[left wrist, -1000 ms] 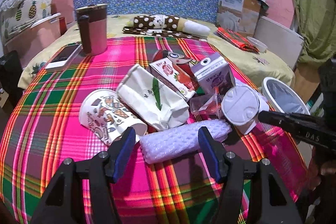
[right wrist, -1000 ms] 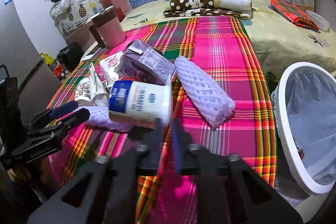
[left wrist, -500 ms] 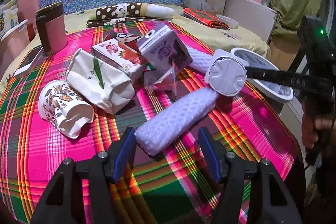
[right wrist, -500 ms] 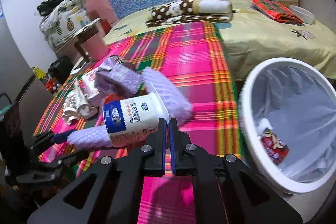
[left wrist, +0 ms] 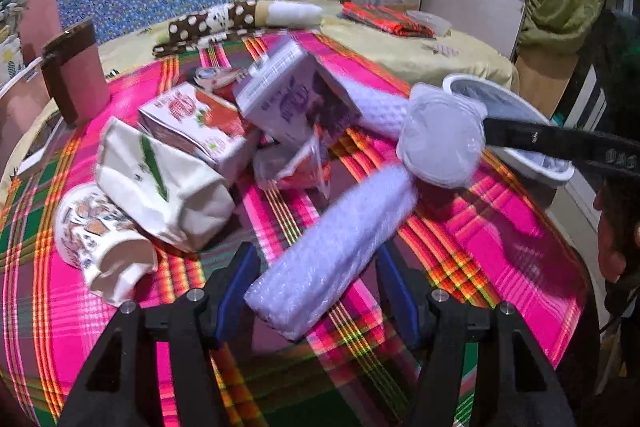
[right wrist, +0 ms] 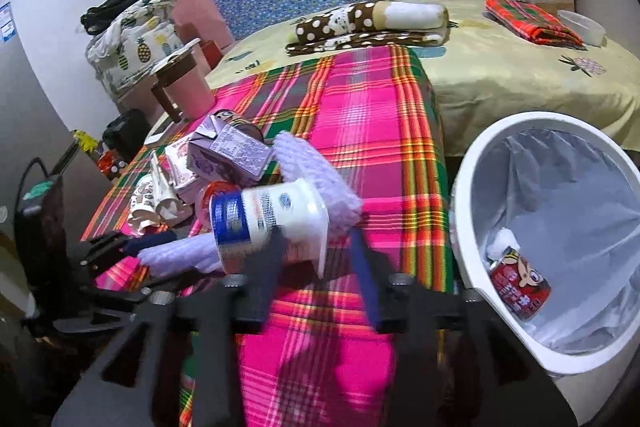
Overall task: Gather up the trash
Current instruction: 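Grasp the yogurt bottle with the right gripper while the left grasps the foam net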
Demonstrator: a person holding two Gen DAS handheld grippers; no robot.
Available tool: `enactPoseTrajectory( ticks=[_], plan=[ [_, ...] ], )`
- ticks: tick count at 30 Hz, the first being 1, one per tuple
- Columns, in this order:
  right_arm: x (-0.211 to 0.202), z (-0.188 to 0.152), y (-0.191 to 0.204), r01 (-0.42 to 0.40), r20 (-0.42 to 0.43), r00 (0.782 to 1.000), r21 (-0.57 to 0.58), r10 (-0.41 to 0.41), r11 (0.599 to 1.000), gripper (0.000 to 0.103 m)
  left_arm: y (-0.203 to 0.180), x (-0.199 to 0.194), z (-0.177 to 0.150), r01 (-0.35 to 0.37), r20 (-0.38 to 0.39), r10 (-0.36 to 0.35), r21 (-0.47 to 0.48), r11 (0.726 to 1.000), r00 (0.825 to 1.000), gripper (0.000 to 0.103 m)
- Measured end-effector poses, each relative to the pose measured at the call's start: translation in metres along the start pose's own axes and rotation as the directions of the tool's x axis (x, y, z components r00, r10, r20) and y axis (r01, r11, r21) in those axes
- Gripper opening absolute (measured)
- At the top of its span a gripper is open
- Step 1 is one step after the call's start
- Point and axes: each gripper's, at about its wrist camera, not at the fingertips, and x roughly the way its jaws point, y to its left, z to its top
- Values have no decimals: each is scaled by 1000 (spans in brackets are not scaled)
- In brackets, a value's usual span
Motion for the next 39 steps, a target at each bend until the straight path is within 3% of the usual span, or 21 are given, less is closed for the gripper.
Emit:
enactPoseTrajectory(
  ticks=[3,5,7,10,14,16,19,23,24,25,27,39],
  plan=[
    [3,0,1,-28,-7,1000,-10,28,1000,46,-5,0,-3,-24,2,24,11,1000,1000,63],
    [5,0,2,-48,-12,999,-16,48,999,48,-5,-1,-4,-54,5,54,-1,999,999,54],
    [8,1,4,-68,-17,998,-17,68,998,58,-2,-3,-5,-70,9,70,-28,997,997,39],
    [11,1,4,-72,-25,997,-14,72,997,58,5,-7,-8,-84,15,86,-66,994,996,28],
    [16,1,8,-105,-39,994,-11,105,994,57,11,-11,-14,-92,21,95,-106,990,995,26],
    [18,1,13,-117,-51,992,-34,115,993,43,14,-13,-16,-94,22,98,-125,988,995,26],
    [21,0,20,-130,-67,990,-69,126,989,34,18,-15,-19,-90,24,95,-149,985,995,26],
    [26,-1,24,-135,-94,988,-92,126,987,34,20,-19,-23,-93,25,98,-166,982,995,26],
    [25,-1,25,-129,-92,988,-101,120,986,31,21,-20,-24,-94,26,100,-170,981,995,25],
    [25,-2,26,-127,-90,989,-110,117,986,16,22,-21,-26,-95,26,101,-174,980,995,25],
    [22,-2,28,-120,-81,991,-119,110,986,11,21,-23,-26,-96,27,103,-181,979,994,25],
    [-5,-8,32,-89,-13,996,-107,88,990,9,13,-43,-27,-68,67,84,-209,975,994,25]
  ],
)
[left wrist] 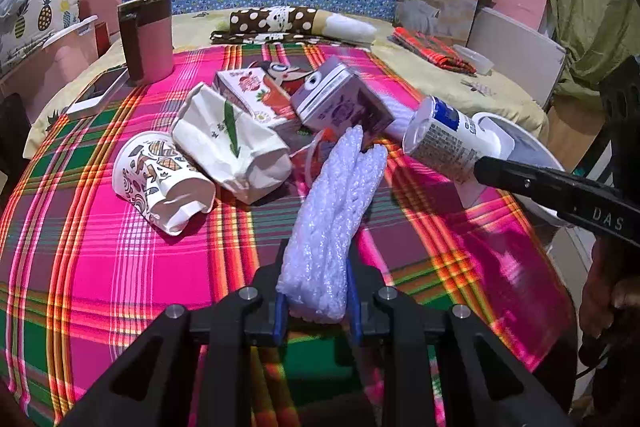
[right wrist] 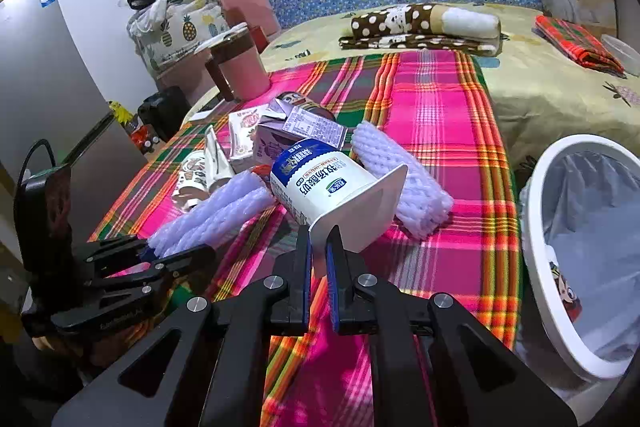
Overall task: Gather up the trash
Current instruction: 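Grasp the yogurt bottle with the right gripper while the left grasps the foam net, then carry the yogurt bottle to the bin and release it with the right gripper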
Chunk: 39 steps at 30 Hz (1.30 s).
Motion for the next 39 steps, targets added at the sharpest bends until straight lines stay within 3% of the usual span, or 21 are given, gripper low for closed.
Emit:
enactPoseTrajectory(
  ticks=[19,39],
  plan=[
    [-31,-10,-14,53,54,997,45,-55,998,9,-39,-12,7,72,22,-73,38,997,997,25],
    [-76,-27,-87,215,89,967,200,-237,956,9,-122,20,38,202,-11,-203,174,964,979,25]
  ],
)
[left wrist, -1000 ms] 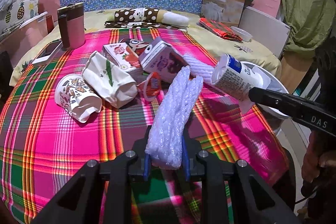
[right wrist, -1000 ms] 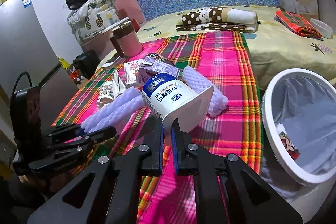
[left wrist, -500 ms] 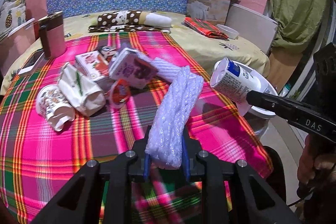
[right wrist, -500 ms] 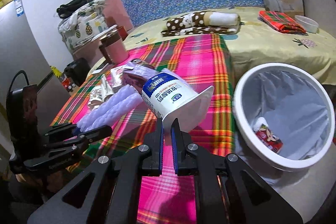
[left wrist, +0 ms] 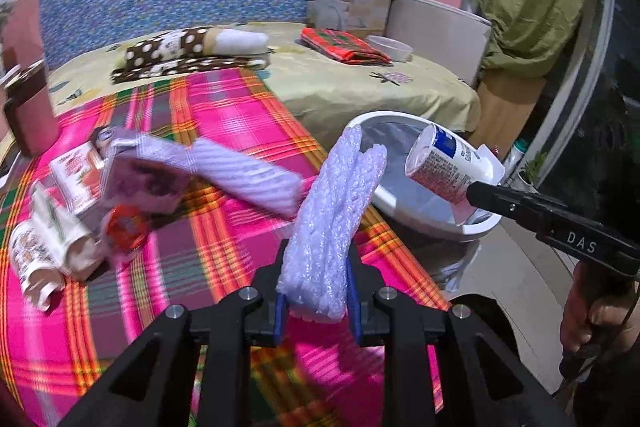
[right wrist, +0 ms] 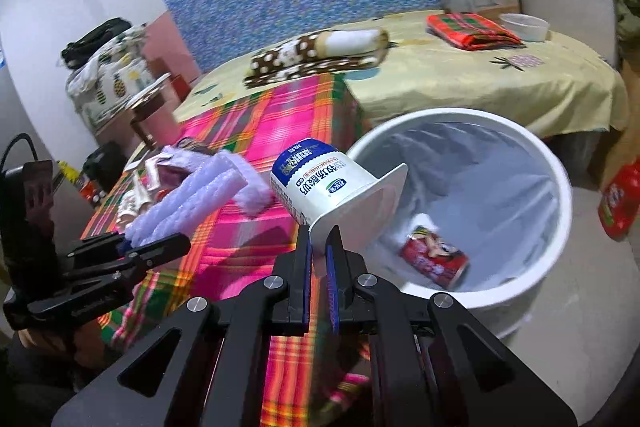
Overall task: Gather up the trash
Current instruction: 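Carry the yogurt bottle to the bin and release it with the right gripper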
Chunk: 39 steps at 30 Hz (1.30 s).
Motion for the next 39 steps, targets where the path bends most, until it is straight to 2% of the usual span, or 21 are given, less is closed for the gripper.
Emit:
enactPoseTrajectory(
  ticks=[13,26,29,32,34,39],
  plan=[
    [1,-4,-38,67,-34,997,82,-64,994,9,-42,45,24,75,-49,-72,61,995,996,25],
    [10,-4,-57,94,-99,992,113,-83,989,9,-67,83,35,101,-93,-92,90,991,991,26],
    [9,-5,-59,102,-103,991,112,-90,988,13,-68,88,36,109,-101,-100,90,990,990,27],
    [6,-6,-61,101,-97,991,114,-90,988,19,-72,92,37,114,-107,-104,91,989,989,31],
    [5,-6,-62,102,-92,992,119,-91,988,30,-73,94,38,119,-107,-109,89,989,988,38],
    [0,-7,-66,94,-73,994,135,-85,986,31,-75,91,40,141,-90,-134,79,987,987,52]
  ],
)
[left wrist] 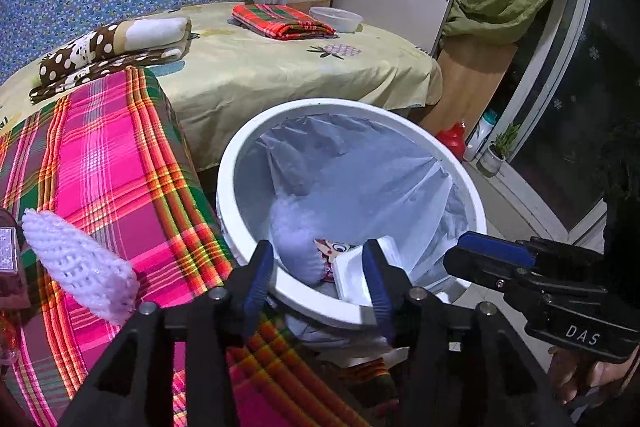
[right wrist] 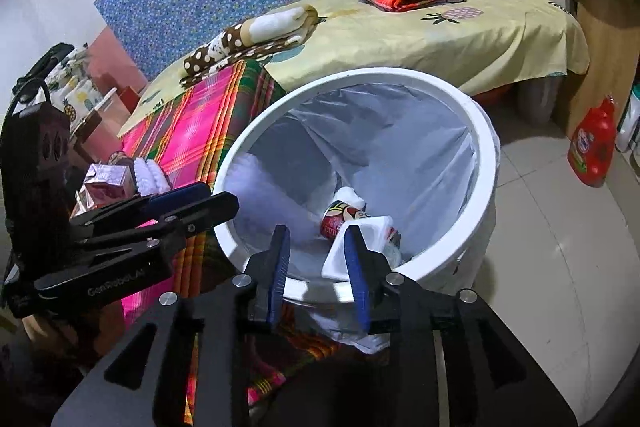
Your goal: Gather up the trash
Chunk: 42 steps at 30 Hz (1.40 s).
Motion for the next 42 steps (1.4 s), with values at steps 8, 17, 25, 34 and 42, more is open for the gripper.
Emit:
enactPoseTrajectory(
  ticks=[8,17,25,34,42],
  plan=[
    [-4,0,8,-26,11,1000,-12,26,1000,31,7,-17,-1,2,41,-1,-21,1000,999,55],
    [-9,0,24,-56,22,998,-42,57,998,31,19,-41,-15,-5,61,9,-62,998,998,55],
    [-13,-2,45,-76,30,996,-90,79,993,31,29,-65,-27,-18,89,27,-100,995,996,55],
    [-13,-9,70,-105,21,994,-150,110,983,31,45,-92,-45,-79,113,95,-133,988,989,55],
    [-11,-15,92,-120,17,992,-189,125,975,31,64,-117,-63,-141,140,168,-182,973,976,55]
  ],
)
